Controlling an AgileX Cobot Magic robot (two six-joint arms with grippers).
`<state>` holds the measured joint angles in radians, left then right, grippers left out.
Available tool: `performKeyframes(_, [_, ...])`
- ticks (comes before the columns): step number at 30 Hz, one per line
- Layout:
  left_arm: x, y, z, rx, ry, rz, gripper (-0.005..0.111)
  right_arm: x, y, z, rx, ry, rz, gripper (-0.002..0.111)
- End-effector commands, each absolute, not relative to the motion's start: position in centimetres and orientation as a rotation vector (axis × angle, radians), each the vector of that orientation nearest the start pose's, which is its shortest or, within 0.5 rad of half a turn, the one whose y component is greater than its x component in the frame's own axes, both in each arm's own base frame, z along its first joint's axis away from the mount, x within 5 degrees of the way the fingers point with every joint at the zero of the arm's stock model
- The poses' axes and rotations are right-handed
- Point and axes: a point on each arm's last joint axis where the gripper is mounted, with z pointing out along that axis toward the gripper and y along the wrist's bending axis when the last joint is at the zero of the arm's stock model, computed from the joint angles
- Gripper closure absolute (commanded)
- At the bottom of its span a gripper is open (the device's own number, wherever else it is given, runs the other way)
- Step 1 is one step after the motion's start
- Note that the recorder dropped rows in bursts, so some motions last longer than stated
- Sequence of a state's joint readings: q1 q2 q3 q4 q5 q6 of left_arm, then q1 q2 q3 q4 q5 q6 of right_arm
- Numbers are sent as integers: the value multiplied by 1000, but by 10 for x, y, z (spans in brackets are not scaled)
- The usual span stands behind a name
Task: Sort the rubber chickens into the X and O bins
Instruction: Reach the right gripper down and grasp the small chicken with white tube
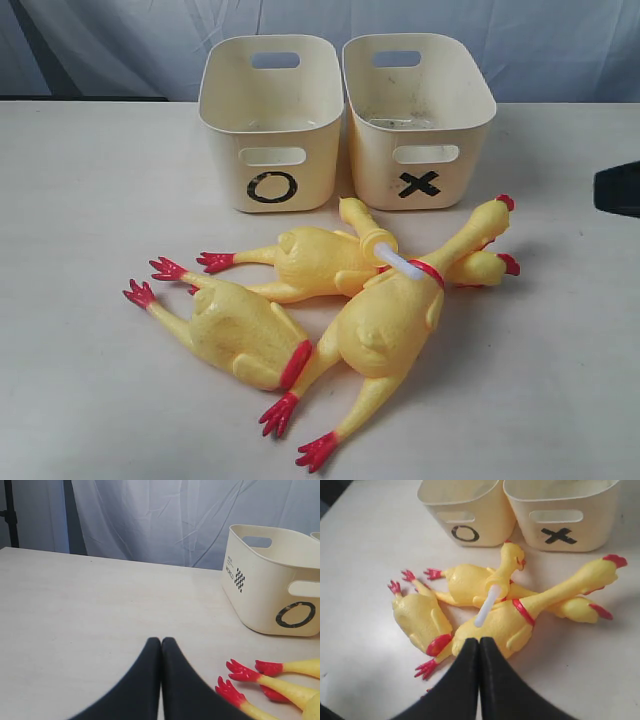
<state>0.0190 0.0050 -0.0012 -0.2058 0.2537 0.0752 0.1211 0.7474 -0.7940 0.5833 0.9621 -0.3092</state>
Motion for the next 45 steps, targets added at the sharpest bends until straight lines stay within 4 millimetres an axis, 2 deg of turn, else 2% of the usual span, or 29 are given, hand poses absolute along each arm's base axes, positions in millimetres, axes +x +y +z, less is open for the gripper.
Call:
performKeyframes(1, [55, -3, 192, -92, 1716, -123, 107, 150, 65, 351, -492, 2261, 625, 109])
performKeyframes(6, [55, -3, 192, -92, 1716, -123, 107, 177, 85, 356, -595, 2253, 721, 109])
performKeyframes(11, [55, -3, 192, -92, 1716, -123, 107, 204, 108, 342, -691, 2337, 774, 109])
performKeyframes(13, [55, -3, 192, -92, 1716, -123, 107, 229, 124, 320, -789, 2436, 723, 109])
performKeyframes(17, [55, -3, 192, -92, 1716, -123, 107, 263, 138, 280, -858, 2576, 655, 109])
performKeyframes(18, [55, -3, 192, -92, 1716, -123, 107, 266, 141, 275, -873, 2594, 652, 107])
performKeyframes(20, [55, -3, 192, -92, 1716, -123, 107, 275, 145, 262, -898, 2646, 636, 90])
performKeyframes(22, [55, -3, 192, -92, 1716, -123, 107, 284, 149, 252, -863, 2681, 654, 56])
performKeyframes(24, [55, -3, 192, -92, 1716, -123, 107, 287, 150, 249, -834, 2700, 667, 49])
performKeyframes(28, [55, -3, 192, -92, 1716, -123, 107, 291, 154, 239, -785, 2759, 705, 53])
performKeyframes(37, [55, -3, 192, -92, 1716, -123, 107, 293, 162, 218, -723, 2870, 847, 53])
performKeyframes(45, [55, -3, 192, -92, 1716, -123, 107, 290, 175, 203, -723, 2934, 860, 53])
